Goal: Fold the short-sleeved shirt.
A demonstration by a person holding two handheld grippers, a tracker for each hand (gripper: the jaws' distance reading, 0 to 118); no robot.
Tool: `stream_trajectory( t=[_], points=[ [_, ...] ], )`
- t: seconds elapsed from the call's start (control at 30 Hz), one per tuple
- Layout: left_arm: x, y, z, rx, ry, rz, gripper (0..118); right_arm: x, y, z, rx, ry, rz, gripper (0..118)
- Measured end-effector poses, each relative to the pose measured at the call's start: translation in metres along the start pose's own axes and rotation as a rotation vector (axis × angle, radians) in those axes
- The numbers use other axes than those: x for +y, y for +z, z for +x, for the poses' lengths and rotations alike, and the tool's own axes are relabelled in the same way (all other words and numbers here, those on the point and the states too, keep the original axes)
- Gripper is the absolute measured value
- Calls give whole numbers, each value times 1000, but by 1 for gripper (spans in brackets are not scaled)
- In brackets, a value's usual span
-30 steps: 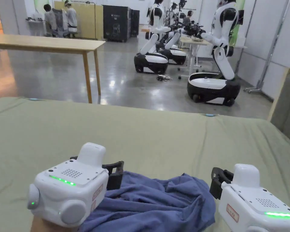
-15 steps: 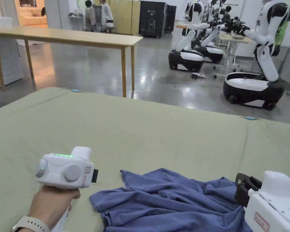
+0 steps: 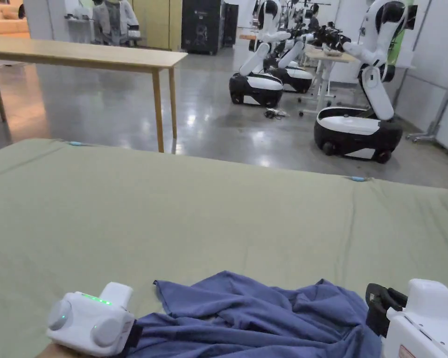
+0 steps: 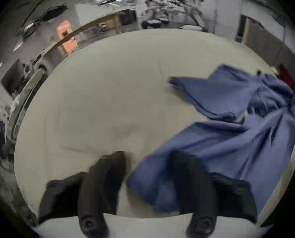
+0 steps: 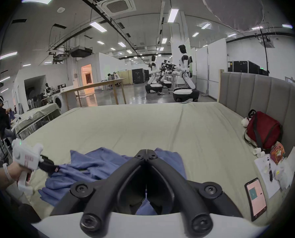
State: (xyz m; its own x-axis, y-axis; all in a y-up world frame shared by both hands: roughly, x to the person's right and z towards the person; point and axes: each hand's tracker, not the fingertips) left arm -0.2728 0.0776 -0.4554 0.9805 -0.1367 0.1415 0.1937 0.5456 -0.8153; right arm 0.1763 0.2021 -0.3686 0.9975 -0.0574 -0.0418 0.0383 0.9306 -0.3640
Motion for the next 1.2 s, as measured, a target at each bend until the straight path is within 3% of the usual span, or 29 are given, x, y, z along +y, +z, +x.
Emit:
stream_trajectory(
  t=[0.1, 0.23, 0.37, 0.43, 0.47, 0.5, 0.53, 0.57, 0.73, 0.77, 0.83, 0.87, 0.9, 0.97, 1.1, 1.2],
  points=[
    [-3, 13, 14, 47, -77, 49, 4, 10, -13, 26, -62, -17, -13, 3],
    [0, 37, 2, 7, -5, 109, 2, 21, -47, 60, -116, -1, -118, 3],
    [10, 73, -9, -32, 46, 194, 2, 19, -109, 82, -85, 26, -292, 3],
    [14, 81, -7, -34, 43, 205, 2, 15, -142, 85, -73, 38, -347, 9],
    [16, 83, -6, -35, 42, 212, 2, 13, -163, 85, -52, 29, -391, 27],
    [17, 84, -5, -34, 45, 218, 2, 12, -178, 85, -47, 26, -409, 68],
    [18, 84, -5, -36, 50, 222, 2, 9, -191, 85, -52, 30, -418, 89],
    [20, 85, -4, -41, 57, 226, 2, 6, -204, 83, -57, 39, -424, 93],
    [27, 76, -5, -45, 79, 214, 2, -11, -244, 70, -118, 154, -552, 93],
    [28, 74, -5, -42, 80, 210, 2, -15, -248, 70, -137, 177, -604, 88],
    [29, 67, -6, -35, 83, 208, 2, -25, -249, 73, -68, 124, -710, 38],
    [29, 66, -7, -39, 86, 205, 2, -24, -243, 74, 12, 60, -679, 21],
    [30, 64, -7, -47, 94, 201, 2, -18, -235, 71, -20, 57, -614, 6],
    [31, 59, -9, -55, 106, 196, 1, -10, -221, 69, -69, 145, -575, 6],
    [37, 59, -18, -75, 133, 195, 1, 26, -183, 78, -33, 39, -453, 6],
    [50, 86, -29, -61, 134, 258, 1, 71, -141, 77, -23, 49, -338, 6]
  ],
)
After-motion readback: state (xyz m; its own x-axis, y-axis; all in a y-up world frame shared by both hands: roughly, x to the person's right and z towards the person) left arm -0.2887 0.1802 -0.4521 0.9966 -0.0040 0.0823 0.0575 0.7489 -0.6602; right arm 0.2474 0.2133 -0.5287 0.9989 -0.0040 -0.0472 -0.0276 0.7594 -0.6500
